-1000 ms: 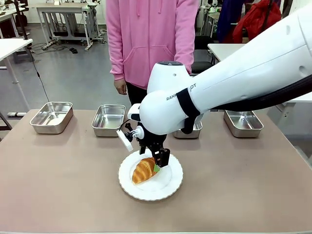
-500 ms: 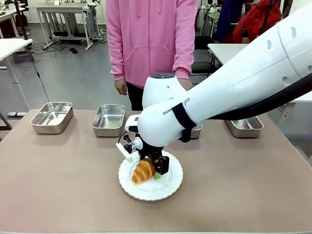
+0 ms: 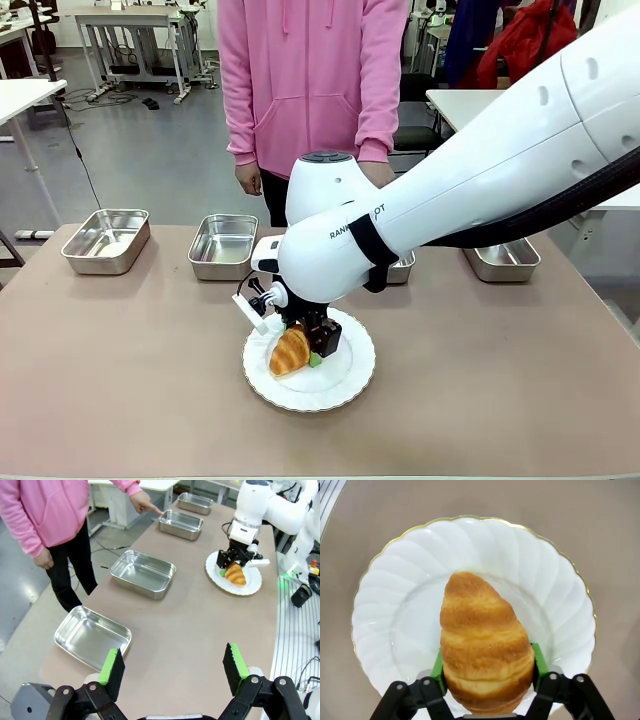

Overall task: Place the bread in the container.
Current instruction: Place the Butter Roll into the Airtight Container indicated by the human.

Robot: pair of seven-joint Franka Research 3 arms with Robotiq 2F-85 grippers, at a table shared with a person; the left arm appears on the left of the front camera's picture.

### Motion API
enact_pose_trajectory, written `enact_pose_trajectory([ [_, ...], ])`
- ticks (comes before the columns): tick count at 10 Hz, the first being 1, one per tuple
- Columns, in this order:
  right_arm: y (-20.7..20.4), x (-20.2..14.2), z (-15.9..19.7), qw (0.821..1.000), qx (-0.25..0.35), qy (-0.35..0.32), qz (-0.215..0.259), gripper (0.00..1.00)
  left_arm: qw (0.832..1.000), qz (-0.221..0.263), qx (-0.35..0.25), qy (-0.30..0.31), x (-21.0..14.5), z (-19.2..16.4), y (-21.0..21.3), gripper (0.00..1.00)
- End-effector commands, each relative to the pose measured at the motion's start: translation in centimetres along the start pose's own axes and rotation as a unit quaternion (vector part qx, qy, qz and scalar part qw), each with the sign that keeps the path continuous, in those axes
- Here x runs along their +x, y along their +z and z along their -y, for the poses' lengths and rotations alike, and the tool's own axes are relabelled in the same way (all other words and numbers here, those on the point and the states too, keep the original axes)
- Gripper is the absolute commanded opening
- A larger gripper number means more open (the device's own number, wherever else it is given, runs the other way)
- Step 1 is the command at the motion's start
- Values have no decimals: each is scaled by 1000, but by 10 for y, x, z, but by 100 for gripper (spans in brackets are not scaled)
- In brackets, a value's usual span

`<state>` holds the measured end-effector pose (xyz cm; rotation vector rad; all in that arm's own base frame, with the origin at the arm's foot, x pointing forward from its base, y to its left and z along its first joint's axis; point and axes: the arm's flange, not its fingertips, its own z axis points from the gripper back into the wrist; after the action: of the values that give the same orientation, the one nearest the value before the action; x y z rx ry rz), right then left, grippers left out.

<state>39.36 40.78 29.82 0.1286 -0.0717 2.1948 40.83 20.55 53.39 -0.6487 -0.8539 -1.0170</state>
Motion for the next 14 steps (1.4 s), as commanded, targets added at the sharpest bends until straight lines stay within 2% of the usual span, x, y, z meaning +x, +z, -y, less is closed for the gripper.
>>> enact_pose_trajectory([
  [1, 2, 3, -2, 1000, -12, -6, -9, 74, 1000, 3, 0, -9, 1, 1, 1, 100],
  [2, 4, 1, -1, 1000, -13, -10, -11, 40, 1000, 3, 0, -9, 1, 1, 1, 100],
  [3, 7, 0, 0, 1000, -17, -14, 1, 54, 1000, 3, 0, -9, 1, 1, 1, 100],
  [4, 1, 0, 1, 1000, -1, -1, 0, 54, 1000, 3, 0, -9, 1, 1, 1, 100],
  [7, 3, -1, 1, 1000, -4, -3, 0, 54, 1000, 3, 0, -9, 1, 1, 1, 100],
  [11, 104, 9, 17, 986, -64, -128, -80, 55, 1000, 3, 0, -9, 1, 1, 1, 100],
  [12, 127, 3, 23, 977, -77, -175, -91, 55, 1000, 3, 0, -9, 1, 1, 1, 100],
  [13, 153, -13, 32, 950, -82, -284, -96, 55, 1000, 3, 0, -9, 1, 1, 1, 100],
  [14, 167, -31, 38, 914, -85, -384, -97, 55, 1000, 3, 0, -9, 1, 1, 1, 100],
])
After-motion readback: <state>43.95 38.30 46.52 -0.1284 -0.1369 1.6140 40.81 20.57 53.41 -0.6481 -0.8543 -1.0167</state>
